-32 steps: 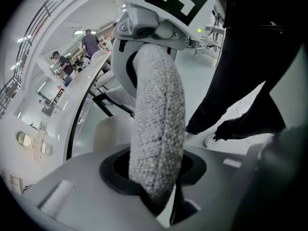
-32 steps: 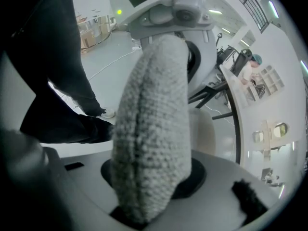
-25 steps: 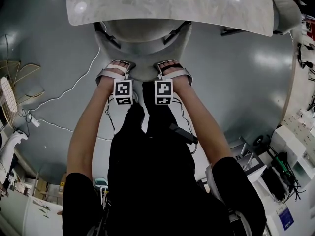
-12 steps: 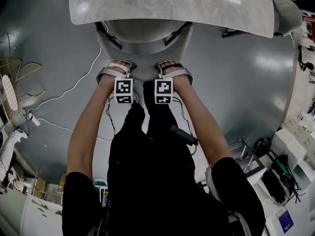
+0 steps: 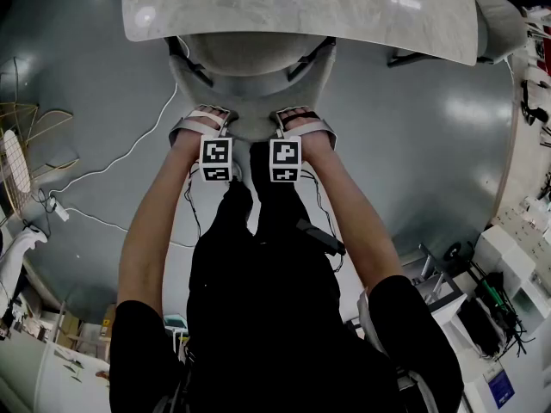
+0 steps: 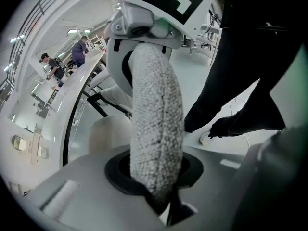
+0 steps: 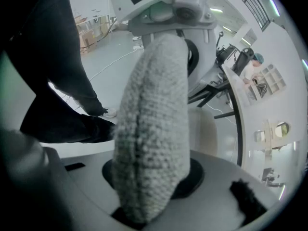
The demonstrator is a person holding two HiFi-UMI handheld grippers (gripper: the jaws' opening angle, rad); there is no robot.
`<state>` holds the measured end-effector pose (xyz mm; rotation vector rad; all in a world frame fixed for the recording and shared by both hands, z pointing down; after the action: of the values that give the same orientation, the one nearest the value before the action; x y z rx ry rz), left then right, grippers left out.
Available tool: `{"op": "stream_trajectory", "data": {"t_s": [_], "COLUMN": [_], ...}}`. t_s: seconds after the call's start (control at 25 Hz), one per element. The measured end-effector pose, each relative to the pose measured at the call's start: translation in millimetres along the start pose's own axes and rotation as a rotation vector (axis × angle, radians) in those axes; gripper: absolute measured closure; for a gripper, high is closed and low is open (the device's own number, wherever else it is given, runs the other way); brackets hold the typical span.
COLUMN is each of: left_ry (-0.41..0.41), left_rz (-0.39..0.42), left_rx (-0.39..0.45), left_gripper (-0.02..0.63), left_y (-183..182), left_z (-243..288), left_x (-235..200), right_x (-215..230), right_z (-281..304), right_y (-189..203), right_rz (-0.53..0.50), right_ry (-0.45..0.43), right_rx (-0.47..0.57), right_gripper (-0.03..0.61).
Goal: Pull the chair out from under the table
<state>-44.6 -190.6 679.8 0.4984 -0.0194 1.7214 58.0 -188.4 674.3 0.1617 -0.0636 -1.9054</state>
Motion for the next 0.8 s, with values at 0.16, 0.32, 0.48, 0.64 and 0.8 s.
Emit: {"op": "stream_trajectory", "data": {"t_s": [0.16, 0.32, 0.48, 0.64, 0.8], "left_ry": [0.004, 0.011, 0.025, 0.031, 0.042], "left_rz": [0.005, 0.010, 0.016, 0.017, 0.009], "left_rx": [0.000, -0.002, 0.002, 0.000, 0.002], "left_gripper": [0.532, 0.534, 0.534, 0.537, 0.537], "left_y": [0, -1, -1, -5, -6], "left_z": [0, -1, -1, -2, -6], "left_x": [3, 6, 7, 12, 13], "right_x": [-3, -6, -8, -15, -17], "right_z": [1, 0, 0, -1, -4], "right_y": [-2, -3, -4, -3, -5], "right_rz": [0.001, 0.008, 0.021, 0.020, 0.022], "right_ry": [0.003, 0.002, -0.008, -0.011, -0.016], "right_rx": [0.001, 0.004, 0.007, 0.003, 0.007], "right_gripper": [0.466, 0.467, 0.469, 0.471, 0.471]}}
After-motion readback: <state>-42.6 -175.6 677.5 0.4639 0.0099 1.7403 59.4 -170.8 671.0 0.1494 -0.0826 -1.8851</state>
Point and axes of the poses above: the fingertips, and each gripper's own axes: z forward along the fingers, x to its right, y out of its underside, the point moved 7 cm from there along -z, backward along the fingers, and after that the axes turned 7 degrees about -y, right-handed, at the moved point
